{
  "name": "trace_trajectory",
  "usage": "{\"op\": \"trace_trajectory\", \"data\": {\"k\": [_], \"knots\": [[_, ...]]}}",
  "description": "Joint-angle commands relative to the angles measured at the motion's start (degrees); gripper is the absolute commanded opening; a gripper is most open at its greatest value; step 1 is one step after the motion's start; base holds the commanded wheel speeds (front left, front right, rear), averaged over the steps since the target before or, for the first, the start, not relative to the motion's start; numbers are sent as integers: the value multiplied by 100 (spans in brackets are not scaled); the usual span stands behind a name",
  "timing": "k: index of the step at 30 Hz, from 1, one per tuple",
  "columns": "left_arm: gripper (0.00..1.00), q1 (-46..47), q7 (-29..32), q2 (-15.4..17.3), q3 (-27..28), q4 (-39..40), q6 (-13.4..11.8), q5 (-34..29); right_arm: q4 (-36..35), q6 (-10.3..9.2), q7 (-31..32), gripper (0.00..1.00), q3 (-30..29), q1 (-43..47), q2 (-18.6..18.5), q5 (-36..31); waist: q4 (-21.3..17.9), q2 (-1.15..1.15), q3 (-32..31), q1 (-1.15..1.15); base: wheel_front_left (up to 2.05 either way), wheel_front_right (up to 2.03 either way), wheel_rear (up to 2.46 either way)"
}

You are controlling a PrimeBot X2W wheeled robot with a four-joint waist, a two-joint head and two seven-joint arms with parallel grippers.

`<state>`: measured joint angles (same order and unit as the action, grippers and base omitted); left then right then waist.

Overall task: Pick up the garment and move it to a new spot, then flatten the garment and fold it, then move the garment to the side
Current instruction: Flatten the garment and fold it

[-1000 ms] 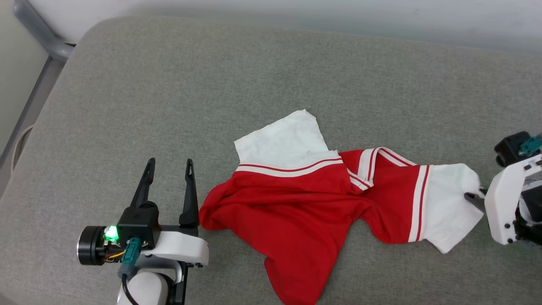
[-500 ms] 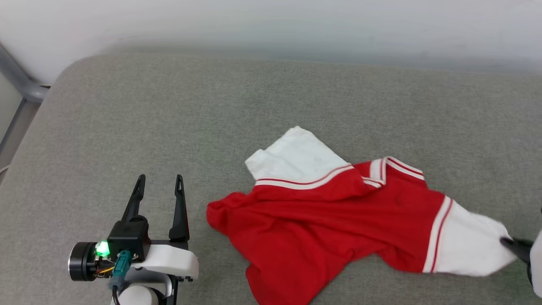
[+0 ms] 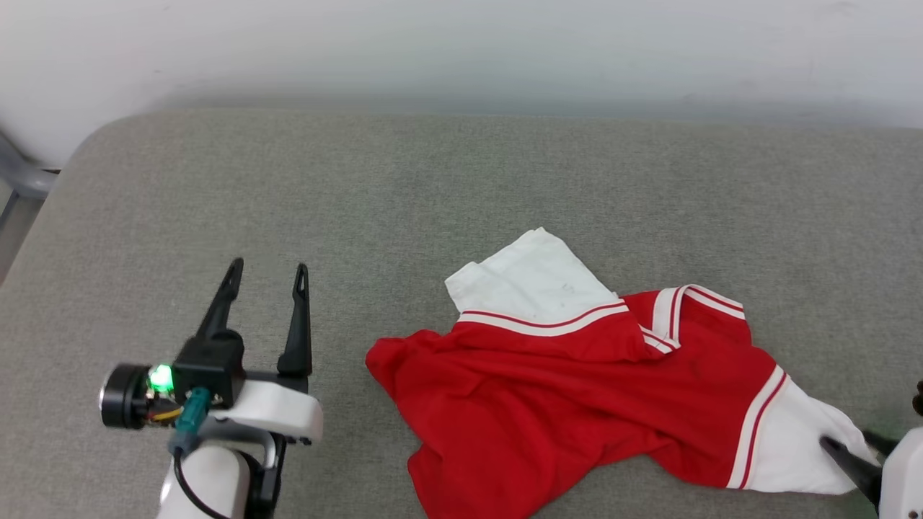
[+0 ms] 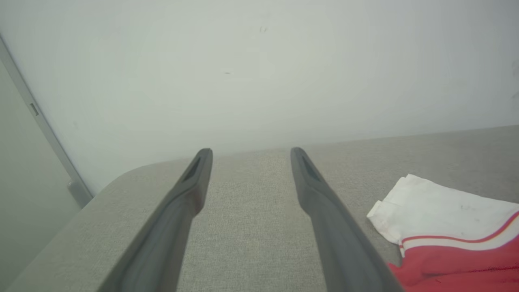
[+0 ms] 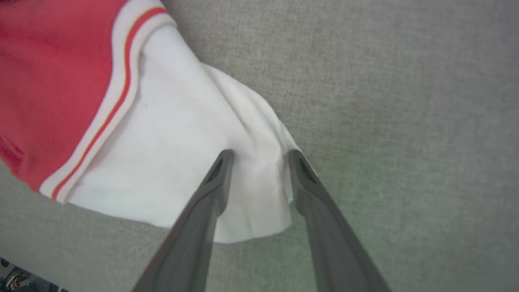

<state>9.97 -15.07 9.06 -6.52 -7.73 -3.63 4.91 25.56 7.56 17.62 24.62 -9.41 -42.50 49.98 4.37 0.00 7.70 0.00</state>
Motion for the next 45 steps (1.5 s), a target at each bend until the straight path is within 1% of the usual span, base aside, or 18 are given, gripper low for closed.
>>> {"op": "trace_trajectory", "data": {"k": [1, 5, 9, 12, 14, 16, 18, 20, 23, 25, 27, 32, 35, 38, 43, 45], "knots": [[100, 145, -14, 76, 25, -15, 77, -20, -34, -14, -201, 100, -69, -47, 89, -93, -63, 0, -38, 0, 0, 0, 0], [100, 613, -14, 252, 16, -167, 386, 22, -392, -12, -968, 100, -432, -163, 152, -553, -214, 0, -80, 0, 0, 0, 0], [100, 1189, 19, 441, -108, -459, 721, 31, -887, -11, -1384, 100, -904, -75, 390, -1079, -383, 0, -84, 0, 0, 0, 0], [100, 1715, 209, 542, -283, -658, 913, 100, -1320, -11, -1433, 100, -1246, 117, 666, -1485, -503, 0, -37, 0, 0, 0, 0], [100, 2046, 395, 580, -410, -767, 996, 198, -1620, -11, -1384, 100, -1462, 230, 836, -1730, -576, 0, 13, 0, 0, 0, 0], [100, 2357, 722, 649, -626, -926, 1063, 334, -1919, -11, -1290, 100, -1641, 364, 1018, -1985, -656, 0, 74, 0, 0, 0, 0], [100, 2704, 1076, 770, -883, -1063, 1093, 460, -2191, -11, -1172, 100, -1786, 489, 1186, -2203, -730, 0, 139, 0, 0, 0, 0], [100, 3007, 1542, 881, -1301, -1188, 1100, 713, -2440, -11, -1048, 100, -1884, 590, 1330, -2392, -816, 0, 210, 0, 0, 0, 0], [100, 3470, 2306, 1112, -2014, -1289, 1101, 1356, -2724, -11, -875, 100, -1968, 703, 1528, -2571, -928, 0, 329, 0, 0, 0, 0], [100, 3771, 2902, 1319, -2521, -1368, 1102, 1840, -2861, -11, -780, 100, -1996, 719, 1624, -2651, -1005, 0, 417, 0, 0, 0, 0], [100, 4091, 3419, 1460, -2978, -1395, 1103, 2305, -2961, -11, -726, 100, -2006, 703, 1693, -2685, -1079, 0, 510, 0, 0, 0, 0], [100, 4709, 4442, 1647, -3768, -1595, 1104, 3352, -3077, -11, -669, 100, -1965, 551, 1812, -2779, -1268, 0, 759, 0, 0, 0, 0], [100, 5102, 4915, 1709, -4188, -1738, 1104, 3758, -3089, -11, -671, 100, -1887, 429, 1856, -2774, -1391, 0, 941, 0, 0, 0, 0], [100, 5432, 5272, 1678, -4574, -1891, 1104, 4092, -3065, -11, -702, 100, -1805, 285, 1879, -2754, -1504, 0, 1142, 0, 0, 0, 0], [100, 5936, 5648, 1673, -5210, -2164, 1105, 4401, -2995, -11, -781, 100, -1650, 35, 1906, -2730, -1680, 0, 1477, 0, 0, 0, 0], [100, 6090, 5713, 1661, -5465, -2275, 1105, 4474, -2950, -11, -834, 100, -1600, -58, 1915, -2726, -1723, 0, 1585, 0, 0, 0, 0]]}}
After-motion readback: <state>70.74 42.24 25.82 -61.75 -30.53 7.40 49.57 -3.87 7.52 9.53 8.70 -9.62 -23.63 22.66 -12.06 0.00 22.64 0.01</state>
